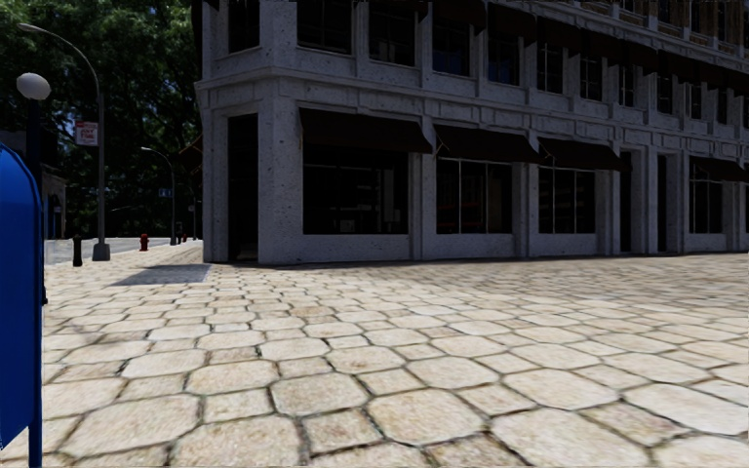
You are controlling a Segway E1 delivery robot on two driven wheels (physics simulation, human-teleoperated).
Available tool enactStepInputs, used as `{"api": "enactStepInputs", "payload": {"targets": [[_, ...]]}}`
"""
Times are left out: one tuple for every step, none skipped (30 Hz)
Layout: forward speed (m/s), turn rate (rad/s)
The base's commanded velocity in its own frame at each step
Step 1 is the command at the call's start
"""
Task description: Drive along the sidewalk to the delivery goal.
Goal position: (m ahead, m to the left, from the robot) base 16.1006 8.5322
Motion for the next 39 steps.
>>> {"api": "enactStepInputs", "payload": {"targets": [[1.57, 0.69], [1.57, 0.63], [1.57, 0.6], [1.57, 0.6], [1.57, 0.59], [1.57, 0.58], [1.57, 0.55], [1.57, 0.55], [1.57, 0.42], [1.57, 0.0], [1.57, 0.0], [1.57, 0.0], [1.57, 0.0], [1.57, 0.0], [1.57, 0.0], [1.57, 0.0], [1.57, 0.0], [1.57, 0.0], [1.57, 0.0], [1.57, 0.09], [1.57, 0.19], [1.57, 0.19], [1.57, 0.29], [1.57, 0.37], [1.57, 0.48], [1.57, 0.48], [1.57, 0.52], [1.57, 0.53], [1.57, 0.53], [1.57, 0.53], [1.56, 0.53], [1.56, 0.53], [1.56, 0.53], [1.56, 0.53], [1.56, 0.53], [1.56, 0.53], [1.56, 0.53], [1.56, 0.53], [1.56, 0.53]]}}
